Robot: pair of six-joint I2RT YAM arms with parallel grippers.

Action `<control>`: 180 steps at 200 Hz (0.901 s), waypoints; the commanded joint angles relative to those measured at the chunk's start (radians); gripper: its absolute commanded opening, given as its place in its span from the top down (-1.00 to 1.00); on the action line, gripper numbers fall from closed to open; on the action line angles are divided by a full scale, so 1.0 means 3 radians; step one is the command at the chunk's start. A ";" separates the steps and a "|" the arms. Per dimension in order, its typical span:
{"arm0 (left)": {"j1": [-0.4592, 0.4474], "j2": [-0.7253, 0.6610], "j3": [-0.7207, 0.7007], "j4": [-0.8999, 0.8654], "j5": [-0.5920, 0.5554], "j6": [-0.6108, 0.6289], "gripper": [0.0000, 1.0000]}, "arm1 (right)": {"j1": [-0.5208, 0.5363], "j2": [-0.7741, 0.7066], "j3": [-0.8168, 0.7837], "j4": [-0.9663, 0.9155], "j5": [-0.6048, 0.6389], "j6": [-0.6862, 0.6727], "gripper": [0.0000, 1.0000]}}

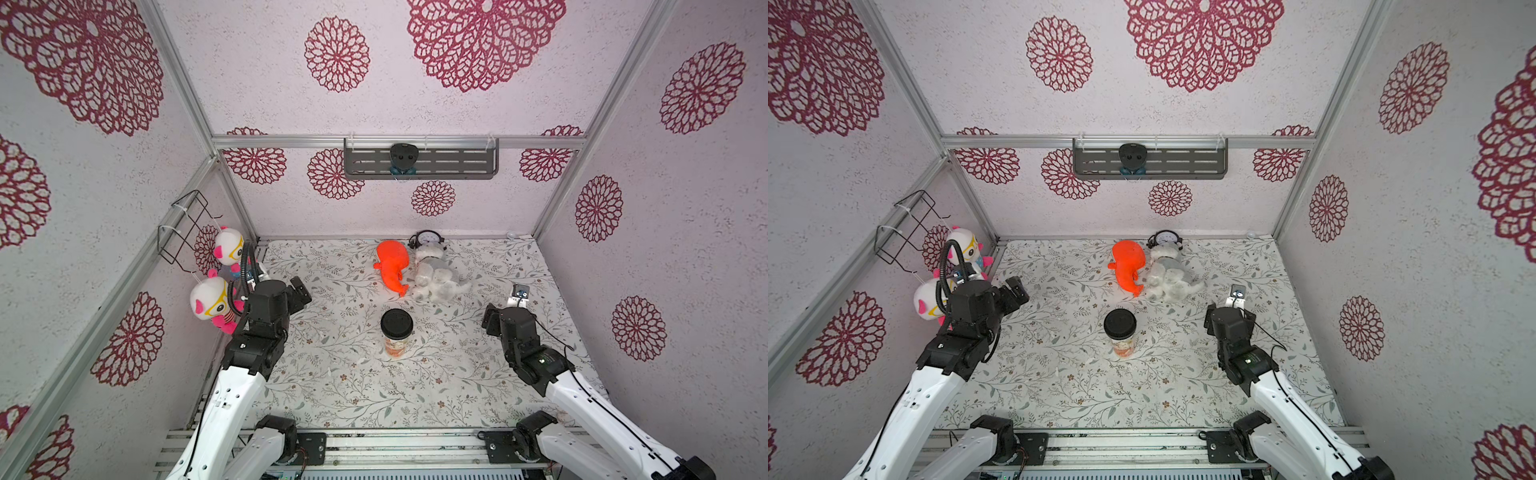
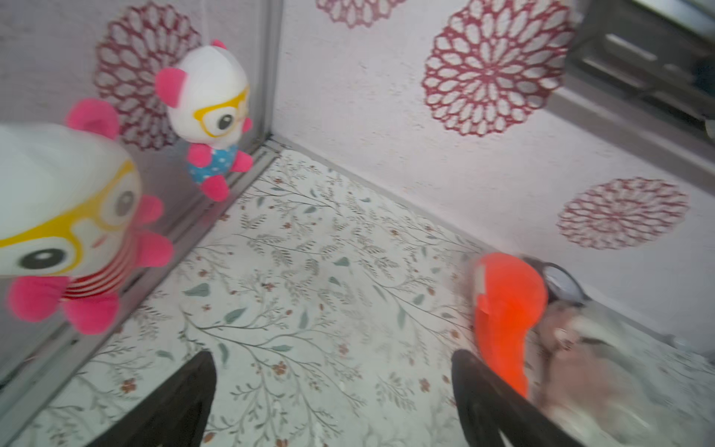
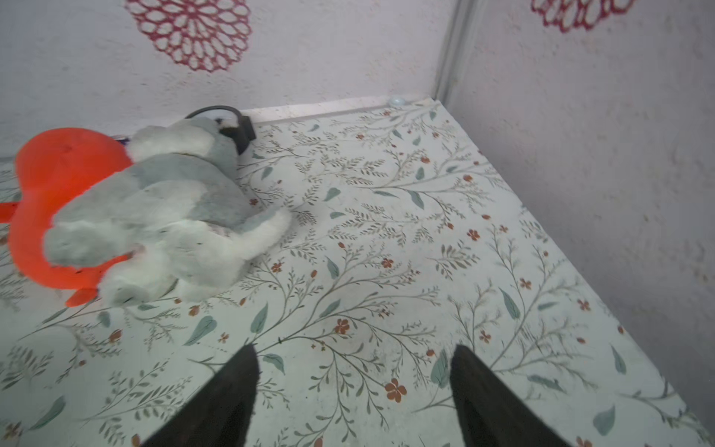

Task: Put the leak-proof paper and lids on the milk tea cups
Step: Reset both arms

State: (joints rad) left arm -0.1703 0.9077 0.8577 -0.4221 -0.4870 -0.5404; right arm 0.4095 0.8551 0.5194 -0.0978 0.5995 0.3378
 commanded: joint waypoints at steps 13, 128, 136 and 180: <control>0.0160 0.0303 -0.0269 0.0490 -0.0811 0.0316 -0.95 | -0.0365 -0.0077 -0.0307 0.0630 0.0180 0.0024 -0.98; 0.1154 0.1470 -0.1367 0.3346 0.0586 0.1087 -0.95 | -0.1519 0.0701 -0.1110 0.2531 -0.0546 -0.0395 -0.98; 0.1161 0.1525 -0.1387 0.3480 0.0641 0.1126 -0.95 | -0.1541 0.0790 -0.1079 0.2606 -0.0616 -0.0422 -0.98; 0.1193 0.2046 -0.1306 0.4019 0.1351 0.1212 -0.95 | -0.1636 0.1350 -0.1027 0.3455 -0.0949 -0.0550 -0.98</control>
State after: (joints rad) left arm 0.1848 1.4368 0.4744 0.5831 -0.2436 -0.2325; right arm -0.0666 1.1999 0.1673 0.7506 0.3897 0.2226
